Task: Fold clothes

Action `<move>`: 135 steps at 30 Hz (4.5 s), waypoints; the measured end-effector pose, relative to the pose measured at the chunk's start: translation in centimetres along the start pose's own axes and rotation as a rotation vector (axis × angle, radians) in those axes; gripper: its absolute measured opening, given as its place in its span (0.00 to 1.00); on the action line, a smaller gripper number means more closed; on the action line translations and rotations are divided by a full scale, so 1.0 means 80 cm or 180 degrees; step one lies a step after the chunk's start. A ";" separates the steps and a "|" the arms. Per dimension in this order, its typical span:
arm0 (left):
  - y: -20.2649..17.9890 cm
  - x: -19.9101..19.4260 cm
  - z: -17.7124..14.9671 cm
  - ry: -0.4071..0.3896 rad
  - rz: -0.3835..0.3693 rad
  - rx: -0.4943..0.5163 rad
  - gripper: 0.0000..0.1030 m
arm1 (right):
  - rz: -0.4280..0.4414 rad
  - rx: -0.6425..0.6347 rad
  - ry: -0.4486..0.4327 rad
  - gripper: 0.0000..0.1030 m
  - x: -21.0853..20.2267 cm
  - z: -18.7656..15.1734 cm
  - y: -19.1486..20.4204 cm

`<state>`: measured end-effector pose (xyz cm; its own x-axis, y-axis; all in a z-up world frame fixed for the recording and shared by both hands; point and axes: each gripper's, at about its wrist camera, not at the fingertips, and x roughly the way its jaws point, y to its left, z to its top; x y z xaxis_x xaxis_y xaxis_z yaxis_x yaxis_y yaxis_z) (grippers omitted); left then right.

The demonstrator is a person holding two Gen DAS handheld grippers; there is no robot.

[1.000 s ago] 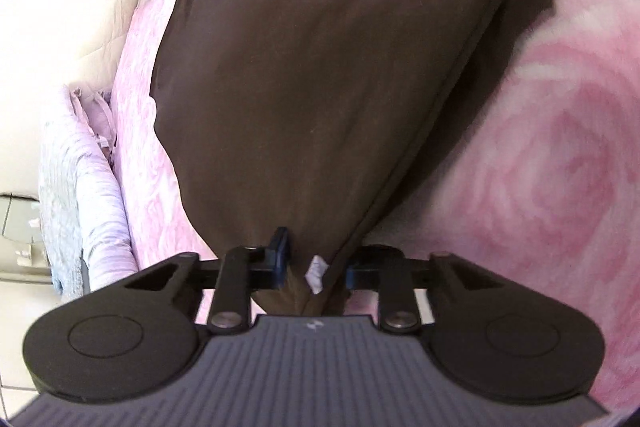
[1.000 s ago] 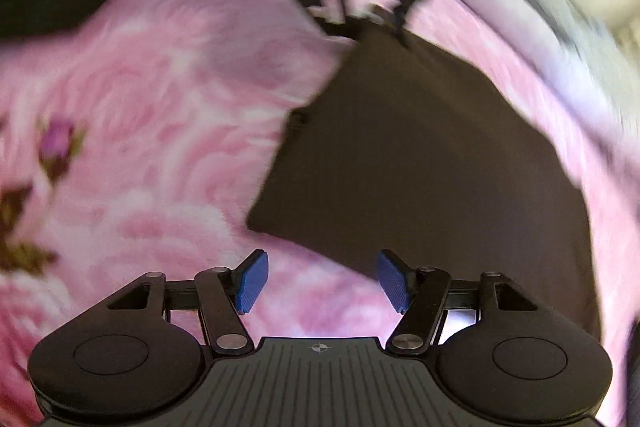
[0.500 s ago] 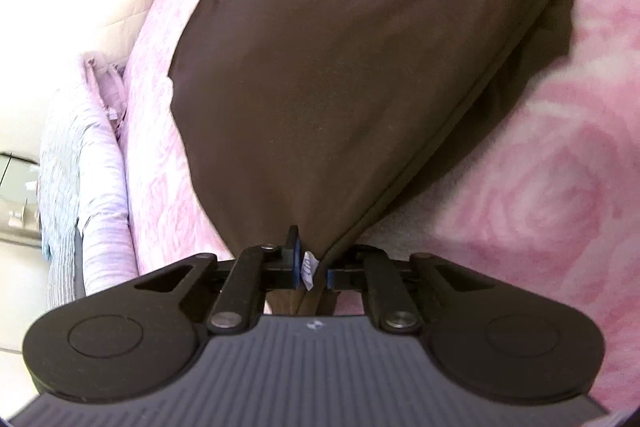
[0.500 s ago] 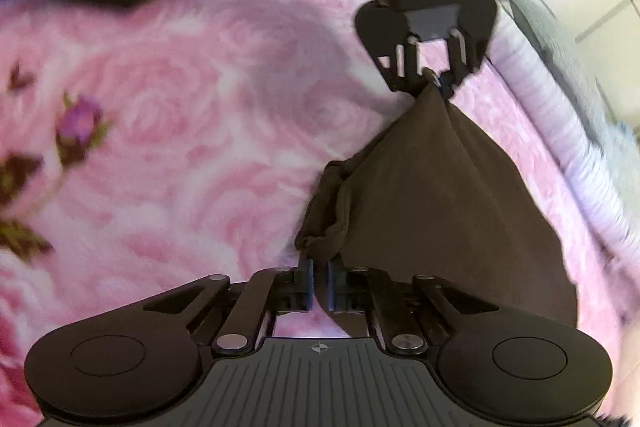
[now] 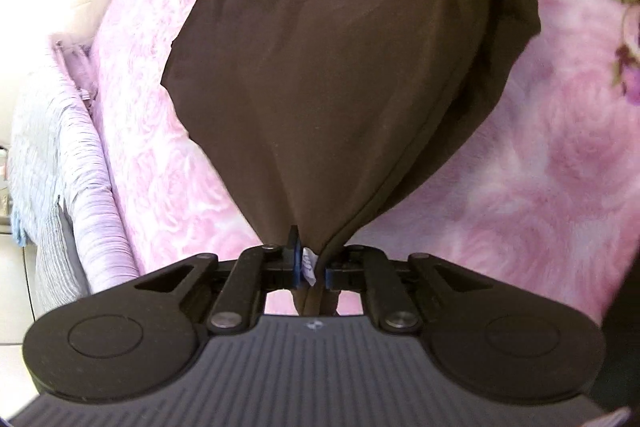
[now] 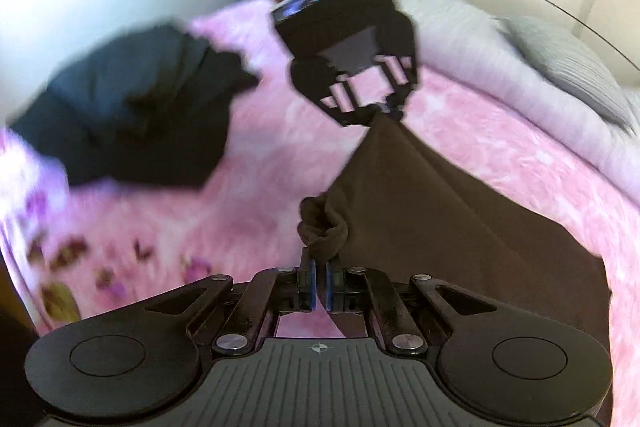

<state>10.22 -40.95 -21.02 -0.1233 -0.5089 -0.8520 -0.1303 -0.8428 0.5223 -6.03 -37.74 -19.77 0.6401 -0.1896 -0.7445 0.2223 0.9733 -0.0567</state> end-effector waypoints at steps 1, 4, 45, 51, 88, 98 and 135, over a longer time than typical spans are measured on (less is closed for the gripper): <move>0.016 -0.007 0.006 0.0053 -0.0086 0.0041 0.08 | 0.0050 0.0073 -0.0055 0.03 -0.010 0.005 -0.004; 0.079 -0.014 0.042 0.0191 -0.0233 0.0170 0.08 | 0.0016 0.0483 -0.0229 0.03 -0.050 0.002 -0.058; 0.427 0.330 0.143 -0.0025 -0.1838 -0.3249 0.36 | -0.0345 0.4444 -0.0436 0.29 -0.088 -0.294 -0.441; 0.404 0.355 0.157 0.0016 -0.1914 -0.3366 0.00 | -0.0455 0.4539 -0.0274 0.03 -0.080 -0.298 -0.446; 0.417 0.372 0.137 0.0007 -0.1265 -0.3396 0.52 | -0.0516 0.4599 -0.0372 0.02 -0.095 -0.312 -0.457; 0.423 0.352 0.143 -0.0205 -0.1140 -0.3249 0.05 | -0.0593 0.4527 -0.0340 0.02 -0.099 -0.305 -0.456; 0.352 0.245 0.095 -0.0176 -0.0998 -0.3590 0.18 | -0.0543 0.3703 -0.0105 0.12 -0.090 -0.258 -0.433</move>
<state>-3.33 -73.32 -22.78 -0.2869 -0.2662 -0.9202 0.7801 -0.6224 -0.0632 -33.48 -67.44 -26.18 0.5522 -0.3260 -0.7673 0.8335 0.2343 0.5003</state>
